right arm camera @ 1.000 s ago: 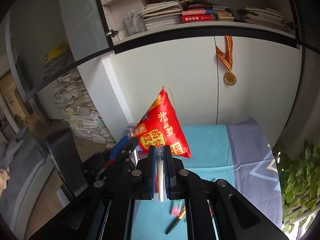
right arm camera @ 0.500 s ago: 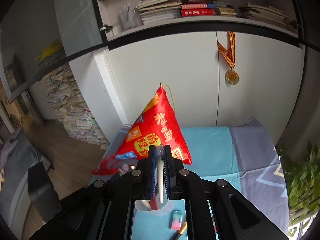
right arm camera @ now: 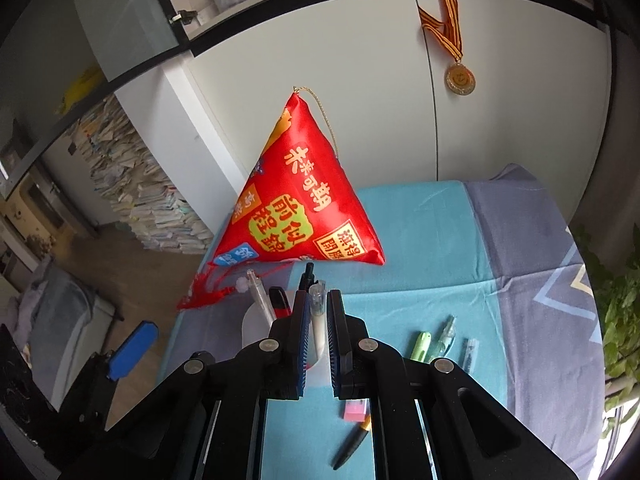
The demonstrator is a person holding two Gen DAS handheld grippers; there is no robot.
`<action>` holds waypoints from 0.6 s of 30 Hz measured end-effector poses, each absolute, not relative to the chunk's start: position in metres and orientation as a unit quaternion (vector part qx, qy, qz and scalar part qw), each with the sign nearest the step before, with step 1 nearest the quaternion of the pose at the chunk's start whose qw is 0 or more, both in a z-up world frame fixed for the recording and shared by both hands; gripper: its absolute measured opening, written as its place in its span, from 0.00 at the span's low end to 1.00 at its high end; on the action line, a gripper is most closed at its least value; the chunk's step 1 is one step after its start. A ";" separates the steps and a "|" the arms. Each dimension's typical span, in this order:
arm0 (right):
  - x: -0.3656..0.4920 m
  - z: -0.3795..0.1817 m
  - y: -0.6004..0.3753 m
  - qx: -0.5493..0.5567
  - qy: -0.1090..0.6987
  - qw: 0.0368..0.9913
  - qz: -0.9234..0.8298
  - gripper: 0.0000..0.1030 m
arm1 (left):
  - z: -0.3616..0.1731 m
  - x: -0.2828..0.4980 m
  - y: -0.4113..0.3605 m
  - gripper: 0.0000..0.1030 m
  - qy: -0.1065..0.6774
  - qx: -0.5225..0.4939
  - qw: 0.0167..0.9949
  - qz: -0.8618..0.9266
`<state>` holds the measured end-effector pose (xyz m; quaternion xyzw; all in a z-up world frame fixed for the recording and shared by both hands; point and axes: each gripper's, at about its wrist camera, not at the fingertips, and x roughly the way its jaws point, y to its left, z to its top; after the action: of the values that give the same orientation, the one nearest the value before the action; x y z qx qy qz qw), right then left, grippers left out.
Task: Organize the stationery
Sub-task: 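Drop the clear pen and white pen into the frosted cup, open both grippers, then grasp the orange pencil with the left gripper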
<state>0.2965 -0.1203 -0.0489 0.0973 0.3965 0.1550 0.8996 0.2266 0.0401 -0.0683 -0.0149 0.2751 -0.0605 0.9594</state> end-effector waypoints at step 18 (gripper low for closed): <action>0.237 -0.155 -0.178 0.073 0.531 0.839 0.097 0.09 | -0.132 0.209 -0.024 0.35 0.385 0.045 0.903 -0.182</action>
<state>0.2374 -0.1778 -0.1547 0.0733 0.5309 0.0968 0.8387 0.2092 -0.0244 -0.1317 0.0455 0.3852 -0.1824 0.9035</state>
